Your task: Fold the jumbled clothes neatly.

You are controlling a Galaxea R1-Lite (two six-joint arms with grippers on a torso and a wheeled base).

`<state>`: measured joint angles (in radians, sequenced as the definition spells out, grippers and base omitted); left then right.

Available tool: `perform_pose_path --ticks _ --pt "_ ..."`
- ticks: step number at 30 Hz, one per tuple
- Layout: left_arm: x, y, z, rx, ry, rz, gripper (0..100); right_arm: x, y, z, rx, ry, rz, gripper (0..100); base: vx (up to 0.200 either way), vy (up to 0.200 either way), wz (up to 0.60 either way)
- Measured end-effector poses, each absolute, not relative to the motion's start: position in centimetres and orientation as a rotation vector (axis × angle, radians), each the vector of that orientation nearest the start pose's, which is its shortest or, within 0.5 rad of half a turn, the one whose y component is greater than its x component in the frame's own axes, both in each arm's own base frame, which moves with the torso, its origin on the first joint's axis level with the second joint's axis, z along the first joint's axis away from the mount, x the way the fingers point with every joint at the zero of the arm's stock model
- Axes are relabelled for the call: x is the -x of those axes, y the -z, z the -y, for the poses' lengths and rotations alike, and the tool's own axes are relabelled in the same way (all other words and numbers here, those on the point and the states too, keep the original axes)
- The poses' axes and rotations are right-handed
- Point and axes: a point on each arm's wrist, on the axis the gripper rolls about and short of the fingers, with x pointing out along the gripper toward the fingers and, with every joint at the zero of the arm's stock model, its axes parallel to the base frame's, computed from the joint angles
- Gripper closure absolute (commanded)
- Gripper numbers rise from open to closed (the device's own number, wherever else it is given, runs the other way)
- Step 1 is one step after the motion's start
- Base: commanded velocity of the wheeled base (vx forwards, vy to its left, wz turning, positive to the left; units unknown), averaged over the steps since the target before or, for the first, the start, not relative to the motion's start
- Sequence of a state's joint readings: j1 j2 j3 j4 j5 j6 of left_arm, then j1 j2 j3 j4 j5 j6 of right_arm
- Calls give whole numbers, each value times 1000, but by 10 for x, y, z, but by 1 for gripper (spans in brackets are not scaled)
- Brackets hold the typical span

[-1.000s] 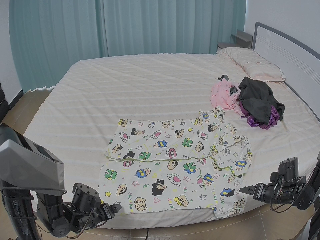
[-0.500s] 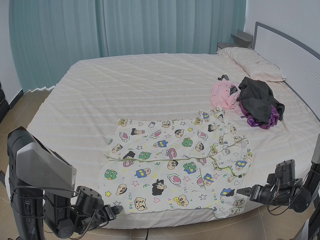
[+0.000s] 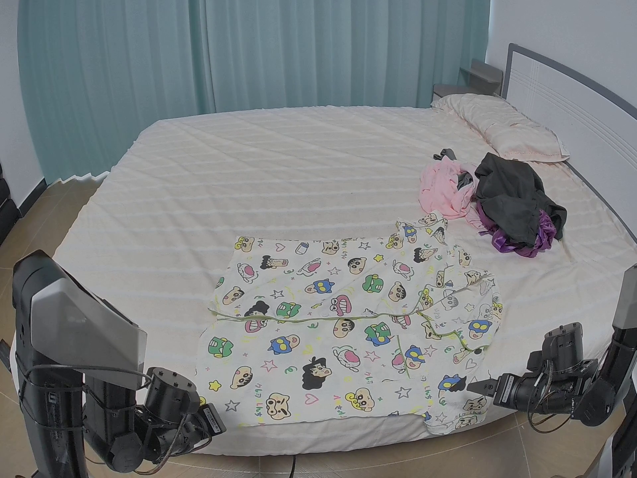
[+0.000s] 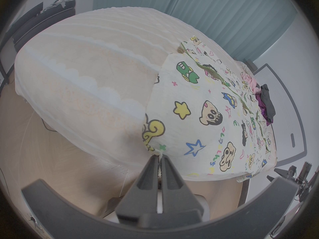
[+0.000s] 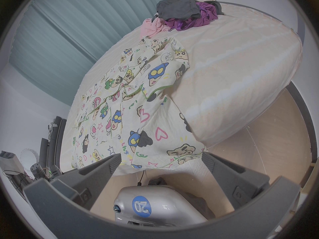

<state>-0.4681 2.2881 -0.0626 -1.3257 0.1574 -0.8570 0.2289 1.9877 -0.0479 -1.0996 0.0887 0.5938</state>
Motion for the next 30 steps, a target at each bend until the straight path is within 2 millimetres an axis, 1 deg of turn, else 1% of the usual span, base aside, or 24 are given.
perform_pose_path --ticks 11,20,21,24,30 --pt "-191 28 85 540 -113 -879 100 -192 -7 -45 -496 -32 -903 0 0 0 0" --pt "-196 12 86 582 -77 -804 100 -194 -5 -45 -496 -27 -906 0 0 0 0" --pt "-198 7 87 594 -69 -779 100 -196 -4 -45 -496 -22 -908 0 0 0 0" --pt "-201 3 86 608 -66 -756 100 -201 -2 -44 -494 -25 -887 0 0 0 0" --pt "-214 -4 83 683 -84 -692 100 -227 10 -40 -427 -46 -817 0 0 0 0"
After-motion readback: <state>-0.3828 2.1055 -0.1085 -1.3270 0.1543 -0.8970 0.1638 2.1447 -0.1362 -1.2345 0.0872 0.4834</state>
